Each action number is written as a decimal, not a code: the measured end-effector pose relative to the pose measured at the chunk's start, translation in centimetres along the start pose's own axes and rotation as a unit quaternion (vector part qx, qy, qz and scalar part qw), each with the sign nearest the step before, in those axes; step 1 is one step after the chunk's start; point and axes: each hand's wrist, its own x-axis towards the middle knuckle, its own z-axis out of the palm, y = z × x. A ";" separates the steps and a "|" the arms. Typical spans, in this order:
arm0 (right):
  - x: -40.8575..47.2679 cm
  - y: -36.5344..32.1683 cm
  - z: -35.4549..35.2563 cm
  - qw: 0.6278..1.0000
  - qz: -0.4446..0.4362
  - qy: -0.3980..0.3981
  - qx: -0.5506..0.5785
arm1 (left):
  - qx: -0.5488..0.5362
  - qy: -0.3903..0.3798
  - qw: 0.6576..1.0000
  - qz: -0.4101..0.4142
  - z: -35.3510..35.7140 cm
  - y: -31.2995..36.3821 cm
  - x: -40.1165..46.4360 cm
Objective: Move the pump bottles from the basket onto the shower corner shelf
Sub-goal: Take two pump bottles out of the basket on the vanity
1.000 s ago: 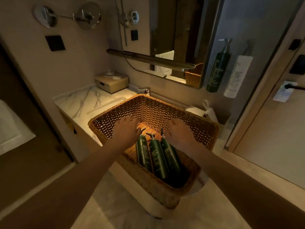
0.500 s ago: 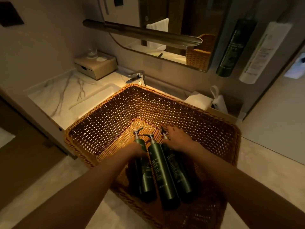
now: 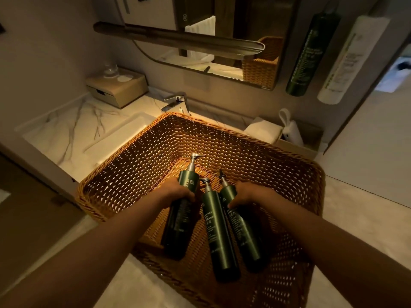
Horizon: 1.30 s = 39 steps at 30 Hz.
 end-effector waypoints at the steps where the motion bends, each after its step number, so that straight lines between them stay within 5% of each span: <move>1: 0.1 0.1 0.2 1.000 0.006 -0.008 0.015 | 0.001 0.009 1.000 0.024 -0.6 0.2 -0.1; 5: 0.4 0.0 1.3 0.991 0.033 -0.056 0.114 | -0.037 0.043 0.994 0.095 -3.1 0.3 -1.1; 10: -0.5 -0.4 1.7 0.983 0.025 -0.011 0.180 | -0.093 0.066 0.986 0.125 -4.8 0.4 -3.2; 16: -4.0 -1.3 0.2 0.976 -0.120 0.071 0.169 | -0.139 0.097 0.970 0.176 -5.8 1.2 -7.3; 20: -8.4 -1.8 -1.9 0.930 -0.274 0.136 0.203 | -0.156 0.148 0.948 0.233 -5.7 1.5 -11.6; 28: -18.4 -6.6 -6.4 0.815 -0.446 0.242 0.278 | -0.207 0.289 0.879 0.319 -5.5 0.7 -23.7; 34: -24.7 -10.9 -3.0 0.748 -0.555 0.179 0.316 | -0.231 0.397 0.824 0.332 -4.9 -4.7 -33.0; 39: -28.3 -14.6 3.5 0.747 -0.591 0.086 0.292 | -0.234 0.477 0.800 0.280 -3.8 -12.8 -38.5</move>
